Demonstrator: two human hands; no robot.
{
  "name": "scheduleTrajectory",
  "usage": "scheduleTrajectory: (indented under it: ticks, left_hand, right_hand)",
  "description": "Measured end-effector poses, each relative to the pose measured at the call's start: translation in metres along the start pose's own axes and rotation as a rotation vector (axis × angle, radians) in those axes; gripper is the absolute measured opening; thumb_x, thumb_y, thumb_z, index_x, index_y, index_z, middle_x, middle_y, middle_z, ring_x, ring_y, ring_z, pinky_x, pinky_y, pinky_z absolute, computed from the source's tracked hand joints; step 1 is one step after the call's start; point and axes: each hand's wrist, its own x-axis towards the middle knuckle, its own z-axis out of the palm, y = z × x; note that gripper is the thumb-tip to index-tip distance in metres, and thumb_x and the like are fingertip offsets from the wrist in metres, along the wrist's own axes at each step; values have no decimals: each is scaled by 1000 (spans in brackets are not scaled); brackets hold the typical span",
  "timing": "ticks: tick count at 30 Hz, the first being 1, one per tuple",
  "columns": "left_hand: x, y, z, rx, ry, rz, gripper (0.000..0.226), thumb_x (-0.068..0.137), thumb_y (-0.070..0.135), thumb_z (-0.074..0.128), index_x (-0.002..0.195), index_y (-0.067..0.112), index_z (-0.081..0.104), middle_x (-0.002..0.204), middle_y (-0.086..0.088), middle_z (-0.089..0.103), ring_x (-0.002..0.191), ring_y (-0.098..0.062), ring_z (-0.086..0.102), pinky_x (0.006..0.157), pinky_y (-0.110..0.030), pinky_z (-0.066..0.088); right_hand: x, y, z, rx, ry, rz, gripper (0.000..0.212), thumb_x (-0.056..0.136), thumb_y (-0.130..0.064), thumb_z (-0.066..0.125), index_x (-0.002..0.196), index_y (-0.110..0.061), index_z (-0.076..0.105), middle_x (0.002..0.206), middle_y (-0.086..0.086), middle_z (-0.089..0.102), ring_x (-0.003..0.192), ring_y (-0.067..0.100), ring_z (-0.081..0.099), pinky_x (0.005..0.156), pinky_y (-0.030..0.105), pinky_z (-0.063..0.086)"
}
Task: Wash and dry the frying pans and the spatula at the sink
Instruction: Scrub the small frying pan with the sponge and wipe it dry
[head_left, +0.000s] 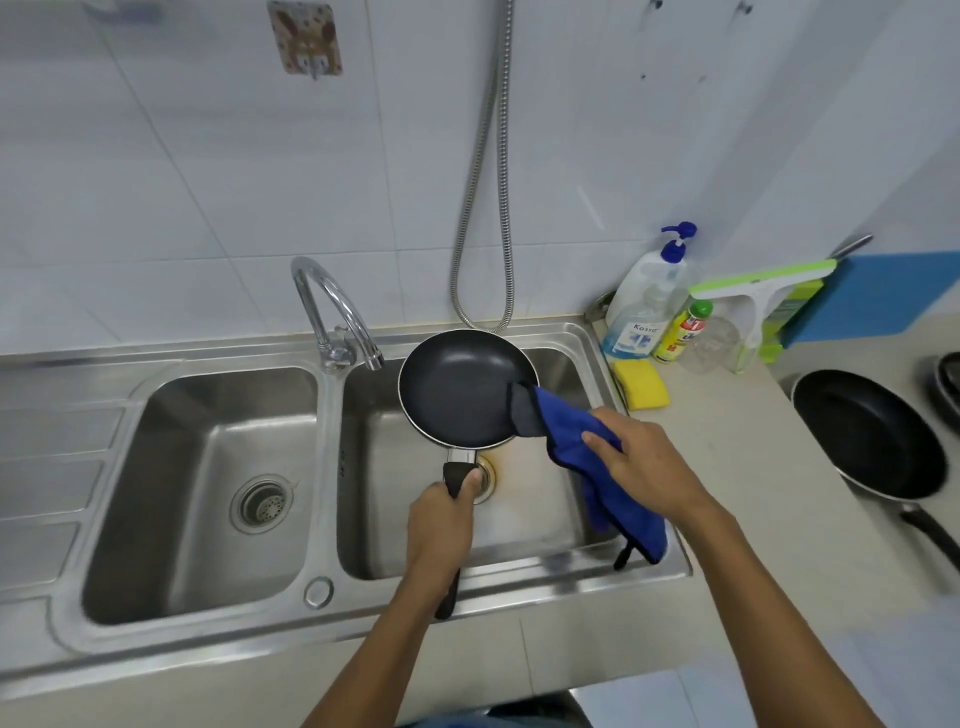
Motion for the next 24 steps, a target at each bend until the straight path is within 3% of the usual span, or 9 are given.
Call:
scheduleTrajectory:
  ticks: [4, 11, 15, 17, 19, 20, 22, 24]
  left_hand:
    - [-2, 3, 10, -10, -3, 40, 56, 97, 62, 50, 88, 10, 68, 84, -10, 73, 81, -31, 70, 78, -44, 59]
    - [-7, 0, 22, -38, -20, 27, 53, 99, 58, 49, 84, 11, 67, 80, -8, 71, 76, -28, 68, 69, -37, 53]
    - [-6, -2, 23, -51, 21, -6, 52, 101, 56, 48, 86, 10, 66, 80, -8, 71, 74, -27, 68, 64, -34, 51]
    - [-7, -5, 26, -61, 25, -12, 51, 102, 55, 47, 87, 9, 65, 79, -9, 70, 74, -28, 68, 67, -37, 55]
    - [-10, -5, 28, -86, 29, -20, 53, 103, 53, 46, 85, 7, 64, 75, -9, 70, 68, -26, 67, 65, -37, 55]
    - [-13, -5, 29, -107, 28, -22, 54, 103, 52, 45, 84, 5, 63, 72, -8, 69, 64, -25, 65, 62, -35, 53]
    - [-16, -4, 29, -171, 26, -24, 52, 105, 47, 44, 83, 3, 61, 65, -6, 65, 55, -20, 60, 58, -33, 51]
    - [-18, -2, 27, -226, 24, -30, 50, 105, 44, 45, 85, 1, 61, 60, -4, 60, 48, -16, 56, 54, -32, 50]
  right_hand:
    - [-19, 10, -23, -9, 46, 28, 10, 100, -26, 55, 107, -23, 63, 92, -6, 69, 82, 14, 60, 72, 25, 45]
    - [-62, 49, -44, -120, 82, 176, 14, 100, -22, 55, 112, -25, 61, 95, -6, 66, 84, 18, 59, 73, 28, 42]
    - [-87, 84, -43, -224, 98, 281, 14, 97, -21, 58, 110, -25, 60, 90, 0, 68, 77, 23, 59, 66, 31, 40]
    - [-96, 100, -32, -233, 86, 346, 26, 96, -23, 59, 122, -23, 60, 107, 5, 70, 87, 25, 61, 71, 32, 43]
    - [-101, 116, -9, -216, -32, 455, 47, 98, -32, 57, 144, -26, 49, 143, 10, 53, 120, 33, 56, 93, 39, 47]
    - [-103, 123, 8, -246, -152, 506, 54, 100, -41, 50, 152, -30, 37, 159, 10, 34, 137, 37, 42, 105, 45, 43]
    - [-110, 135, 45, -365, -372, 569, 62, 102, -56, 33, 158, -35, 16, 168, 6, 0, 152, 38, 9, 118, 51, 28]
    - [-116, 138, 69, -464, -400, 576, 63, 102, -60, 25, 158, -38, 7, 167, 4, -11, 152, 37, -6, 121, 53, 18]
